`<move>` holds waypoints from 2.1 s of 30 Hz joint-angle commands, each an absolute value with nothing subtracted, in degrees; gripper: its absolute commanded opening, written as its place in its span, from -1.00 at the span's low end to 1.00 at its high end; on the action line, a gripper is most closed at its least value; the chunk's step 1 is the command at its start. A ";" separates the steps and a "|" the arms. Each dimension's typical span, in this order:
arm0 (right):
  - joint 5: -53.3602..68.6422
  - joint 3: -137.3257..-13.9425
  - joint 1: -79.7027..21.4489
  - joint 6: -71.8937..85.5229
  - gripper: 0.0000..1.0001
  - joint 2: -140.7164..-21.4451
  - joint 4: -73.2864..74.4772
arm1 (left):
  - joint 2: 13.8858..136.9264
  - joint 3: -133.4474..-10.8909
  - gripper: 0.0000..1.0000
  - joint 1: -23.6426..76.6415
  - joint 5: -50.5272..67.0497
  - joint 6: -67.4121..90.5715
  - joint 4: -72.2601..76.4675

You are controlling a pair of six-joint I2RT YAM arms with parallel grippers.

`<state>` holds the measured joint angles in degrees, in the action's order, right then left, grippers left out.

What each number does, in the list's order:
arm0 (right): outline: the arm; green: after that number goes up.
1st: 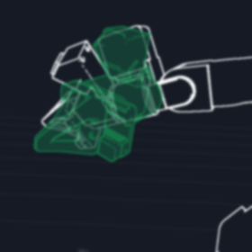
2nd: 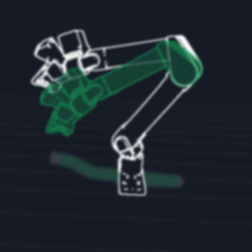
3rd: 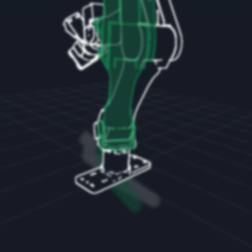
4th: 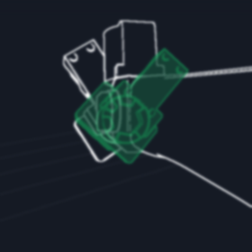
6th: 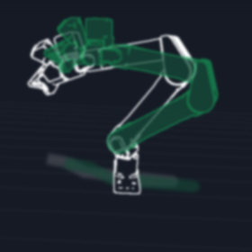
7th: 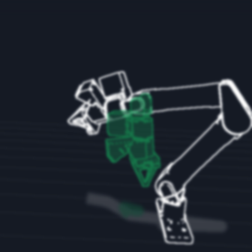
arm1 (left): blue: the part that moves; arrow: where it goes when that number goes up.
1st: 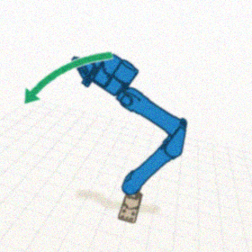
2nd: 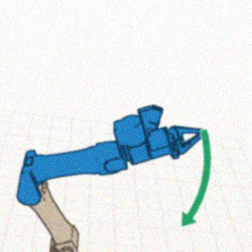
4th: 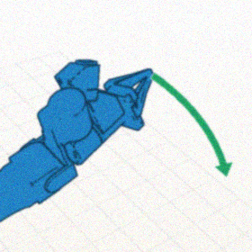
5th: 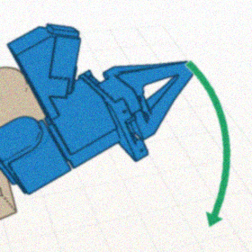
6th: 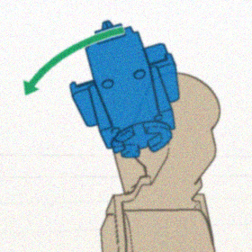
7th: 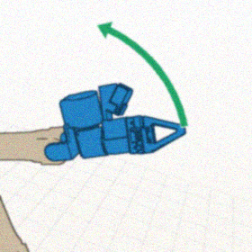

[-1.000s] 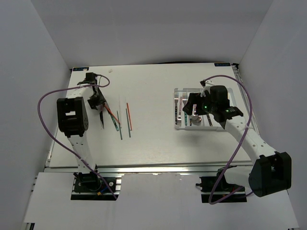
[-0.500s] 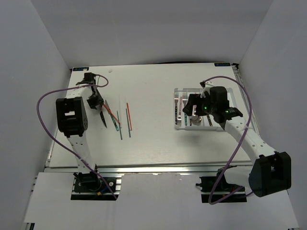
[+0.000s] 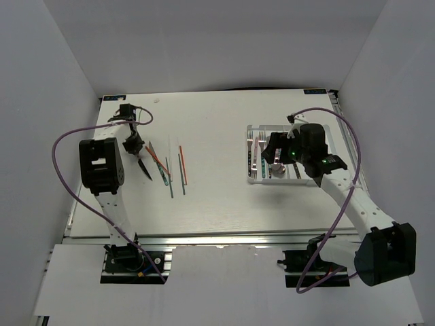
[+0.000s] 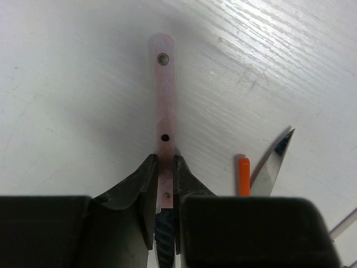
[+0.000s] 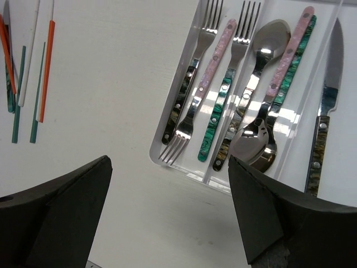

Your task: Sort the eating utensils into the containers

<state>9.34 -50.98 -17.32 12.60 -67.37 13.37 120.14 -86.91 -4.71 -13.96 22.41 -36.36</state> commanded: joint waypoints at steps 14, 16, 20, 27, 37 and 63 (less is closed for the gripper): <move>13.61 -48.25 -16.35 14.85 0.79 -63.37 6.60 | 97.31 -66.82 -1.00 -1.32 -16.00 27.24 -34.63; 17.99 -48.16 -16.26 15.82 0.79 -63.11 4.93 | 91.95 -64.61 -1.00 -1.32 -15.73 27.60 -34.01; 28.02 -47.03 -17.40 20.03 0.79 -64.59 0.46 | 85.09 -59.95 -1.00 -1.32 -11.96 27.16 -33.40; 25.40 -47.71 -33.72 29.52 0.75 -73.97 -15.46 | 75.33 -56.33 -1.00 2.43 4.21 29.88 -29.19; 21.71 -64.33 -46.14 31.20 0.47 -93.51 -18.90 | 68.91 -56.52 -1.00 14.41 11.77 38.23 -22.15; 12.58 -62.52 -43.17 29.45 -1.00 -94.85 -1.79 | 63.83 -66.88 0.96 16.52 -9.54 28.66 -38.92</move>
<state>17.96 -66.96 -48.29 31.44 -101.65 -8.80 68.05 -60.77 16.56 3.38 34.39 -30.65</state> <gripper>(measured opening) 0.148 0.973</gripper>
